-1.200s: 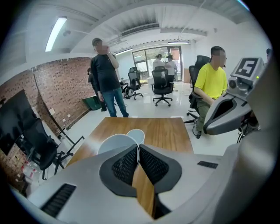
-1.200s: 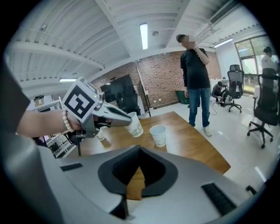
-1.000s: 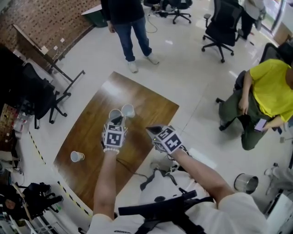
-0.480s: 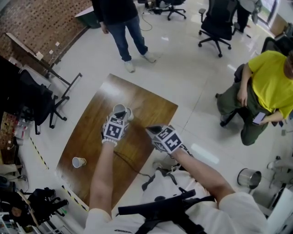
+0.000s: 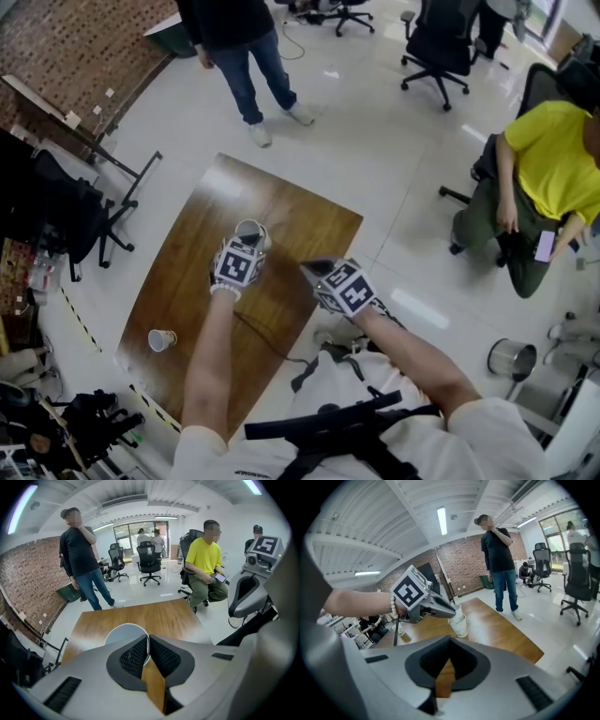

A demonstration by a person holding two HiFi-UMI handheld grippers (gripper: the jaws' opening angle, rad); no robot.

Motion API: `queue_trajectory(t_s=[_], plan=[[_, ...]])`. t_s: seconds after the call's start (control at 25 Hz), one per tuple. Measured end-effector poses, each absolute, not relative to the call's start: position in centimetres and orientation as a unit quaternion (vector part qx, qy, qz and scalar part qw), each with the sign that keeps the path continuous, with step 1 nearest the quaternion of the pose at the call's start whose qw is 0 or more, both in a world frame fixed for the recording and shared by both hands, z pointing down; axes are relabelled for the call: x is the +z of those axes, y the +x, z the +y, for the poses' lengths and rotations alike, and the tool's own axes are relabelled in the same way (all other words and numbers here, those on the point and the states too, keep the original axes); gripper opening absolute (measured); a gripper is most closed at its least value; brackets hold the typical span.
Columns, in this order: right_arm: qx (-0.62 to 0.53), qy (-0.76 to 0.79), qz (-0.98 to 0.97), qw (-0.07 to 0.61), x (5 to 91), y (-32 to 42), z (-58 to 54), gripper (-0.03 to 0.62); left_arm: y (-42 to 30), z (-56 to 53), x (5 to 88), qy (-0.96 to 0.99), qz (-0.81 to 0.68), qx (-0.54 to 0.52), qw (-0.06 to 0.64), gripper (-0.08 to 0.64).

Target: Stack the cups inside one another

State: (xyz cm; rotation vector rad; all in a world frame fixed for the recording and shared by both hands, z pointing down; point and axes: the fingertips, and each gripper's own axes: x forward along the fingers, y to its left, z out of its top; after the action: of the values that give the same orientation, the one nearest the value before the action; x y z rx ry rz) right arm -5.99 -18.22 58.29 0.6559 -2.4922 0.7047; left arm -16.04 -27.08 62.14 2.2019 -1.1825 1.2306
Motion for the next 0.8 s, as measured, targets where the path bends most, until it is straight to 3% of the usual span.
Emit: queue_trajectory(t_s=[0.72, 0.8], plan=[[0.273, 0.263, -0.897, 0.227, 59.3, -4.4, -18.8, 0.002, -15.9, -27.5, 65.6, 0.767, -0.411, 0.453, 0.193, 0.021], [0.272, 0.262, -0.898, 0.227, 59.2, -4.3, -18.6, 0.002, -15.8, -27.6, 65.3, 0.767, -0.417, 0.447, 0.194, 0.072]])
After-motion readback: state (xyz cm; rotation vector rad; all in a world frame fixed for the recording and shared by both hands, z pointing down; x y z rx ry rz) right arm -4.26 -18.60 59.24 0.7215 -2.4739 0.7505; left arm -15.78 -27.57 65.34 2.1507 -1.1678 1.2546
